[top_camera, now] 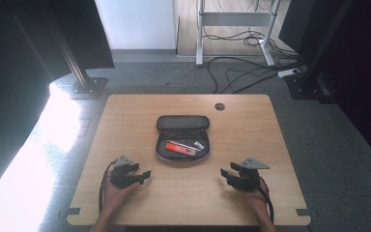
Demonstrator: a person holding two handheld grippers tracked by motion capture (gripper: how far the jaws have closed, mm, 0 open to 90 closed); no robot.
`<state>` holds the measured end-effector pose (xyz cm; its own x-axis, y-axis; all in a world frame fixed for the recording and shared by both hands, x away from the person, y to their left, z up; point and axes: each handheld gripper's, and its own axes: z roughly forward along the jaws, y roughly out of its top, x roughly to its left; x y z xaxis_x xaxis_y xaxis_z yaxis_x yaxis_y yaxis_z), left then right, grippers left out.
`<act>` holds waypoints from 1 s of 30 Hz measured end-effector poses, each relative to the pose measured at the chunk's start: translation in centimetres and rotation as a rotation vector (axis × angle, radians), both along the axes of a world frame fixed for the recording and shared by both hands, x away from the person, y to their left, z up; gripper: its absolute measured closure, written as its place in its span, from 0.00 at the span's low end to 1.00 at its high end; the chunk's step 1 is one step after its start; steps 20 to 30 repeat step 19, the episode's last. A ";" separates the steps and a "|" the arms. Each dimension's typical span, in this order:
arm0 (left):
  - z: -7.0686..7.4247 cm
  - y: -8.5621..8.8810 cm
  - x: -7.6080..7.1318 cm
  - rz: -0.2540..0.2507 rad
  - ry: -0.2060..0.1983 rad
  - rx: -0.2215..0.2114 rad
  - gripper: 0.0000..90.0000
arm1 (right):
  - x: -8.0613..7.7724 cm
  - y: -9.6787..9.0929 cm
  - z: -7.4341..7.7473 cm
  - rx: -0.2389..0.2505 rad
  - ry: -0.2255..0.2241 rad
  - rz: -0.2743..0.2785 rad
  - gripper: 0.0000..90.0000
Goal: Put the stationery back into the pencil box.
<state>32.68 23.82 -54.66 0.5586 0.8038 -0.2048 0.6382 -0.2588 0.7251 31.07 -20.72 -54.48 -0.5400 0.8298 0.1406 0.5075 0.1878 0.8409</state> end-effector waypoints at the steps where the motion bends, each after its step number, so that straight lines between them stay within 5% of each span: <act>1: 0.0 0.0 0.0 0.000 0.000 0.001 0.35 | 0.0 0.1 0.0 -0.002 0.002 0.002 0.49; 30: 0.0 -0.1 0.0 0.001 0.000 0.001 0.35 | 0.2 0.4 -0.5 -0.037 0.029 0.017 0.47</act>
